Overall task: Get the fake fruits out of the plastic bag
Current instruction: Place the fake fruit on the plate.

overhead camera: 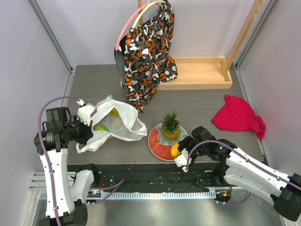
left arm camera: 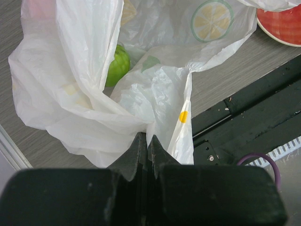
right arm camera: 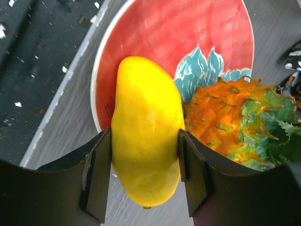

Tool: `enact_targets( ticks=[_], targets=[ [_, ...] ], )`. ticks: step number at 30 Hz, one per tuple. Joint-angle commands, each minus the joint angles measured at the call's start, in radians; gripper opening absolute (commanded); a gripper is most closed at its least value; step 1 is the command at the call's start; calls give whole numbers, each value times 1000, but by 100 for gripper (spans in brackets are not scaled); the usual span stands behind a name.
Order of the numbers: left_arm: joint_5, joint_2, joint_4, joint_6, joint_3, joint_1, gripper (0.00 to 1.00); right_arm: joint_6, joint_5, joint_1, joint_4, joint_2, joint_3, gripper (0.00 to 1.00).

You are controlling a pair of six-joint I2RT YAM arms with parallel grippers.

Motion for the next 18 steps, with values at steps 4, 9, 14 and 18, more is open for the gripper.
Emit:
enact_targets(
  ticks=[4,9,14,18],
  targets=[
    [11,-15,-10,-17,-8,7,0,-92,-6,-48,11,-69,-47,56],
    [23,-27,-2,-15,-30,7,0,-55,13,-51,0,-120,-42,63],
    [41,0,-16,-3,-16,7,0,0,11,-51,-12,-125,-14,73],
    [55,9,-10,17,-20,7,0,14,13,-51,-18,-117,2,75]
  ],
)
